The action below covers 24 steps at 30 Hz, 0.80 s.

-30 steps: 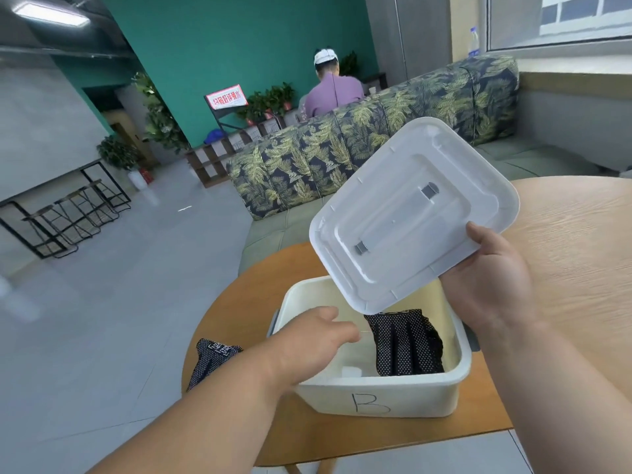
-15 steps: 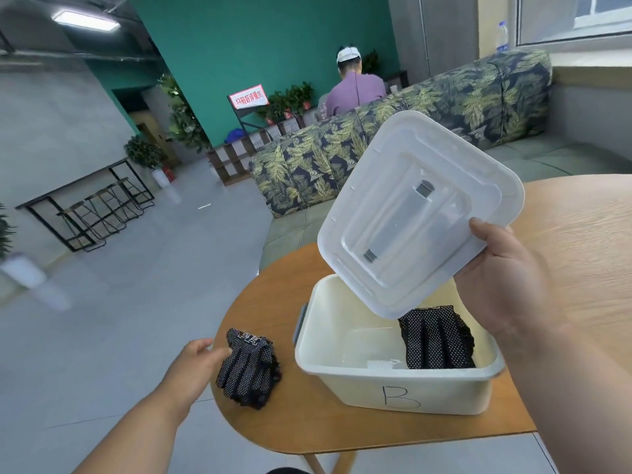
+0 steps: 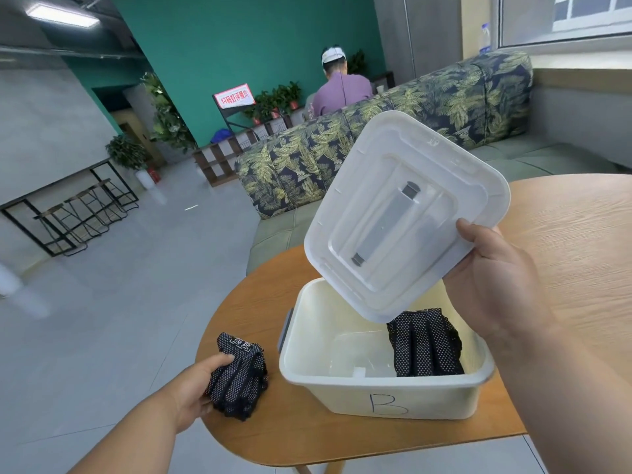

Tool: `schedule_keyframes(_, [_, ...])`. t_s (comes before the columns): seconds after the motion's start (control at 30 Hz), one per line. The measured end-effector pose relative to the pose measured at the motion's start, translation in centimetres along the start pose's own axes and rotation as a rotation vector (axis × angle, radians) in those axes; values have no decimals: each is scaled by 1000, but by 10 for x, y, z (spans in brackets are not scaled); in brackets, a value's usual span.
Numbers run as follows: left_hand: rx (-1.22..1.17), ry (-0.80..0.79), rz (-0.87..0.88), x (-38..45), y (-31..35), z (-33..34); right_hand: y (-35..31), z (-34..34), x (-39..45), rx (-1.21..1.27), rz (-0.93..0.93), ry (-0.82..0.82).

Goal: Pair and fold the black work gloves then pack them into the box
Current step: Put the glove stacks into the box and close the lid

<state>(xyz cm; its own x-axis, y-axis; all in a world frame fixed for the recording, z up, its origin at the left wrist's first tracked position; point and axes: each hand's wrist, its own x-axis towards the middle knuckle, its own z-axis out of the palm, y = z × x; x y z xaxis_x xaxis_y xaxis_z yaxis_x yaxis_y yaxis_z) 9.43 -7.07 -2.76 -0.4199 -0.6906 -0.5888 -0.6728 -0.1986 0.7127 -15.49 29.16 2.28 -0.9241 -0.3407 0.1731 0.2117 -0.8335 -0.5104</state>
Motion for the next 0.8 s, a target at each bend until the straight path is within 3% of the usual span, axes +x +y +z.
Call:
schedule_keyframes(0.33, [-95, -103, 33, 4, -8, 13, 2, -1, 2, 25, 16, 11])
schedule_keyframes(0.63, [-340, -216, 618, -59, 26, 6, -3, -5, 3, 52, 24, 30])
schedule_keyframes(0.8, [-269, -316, 774, -97, 52, 21, -7, 0, 1, 61, 14, 37])
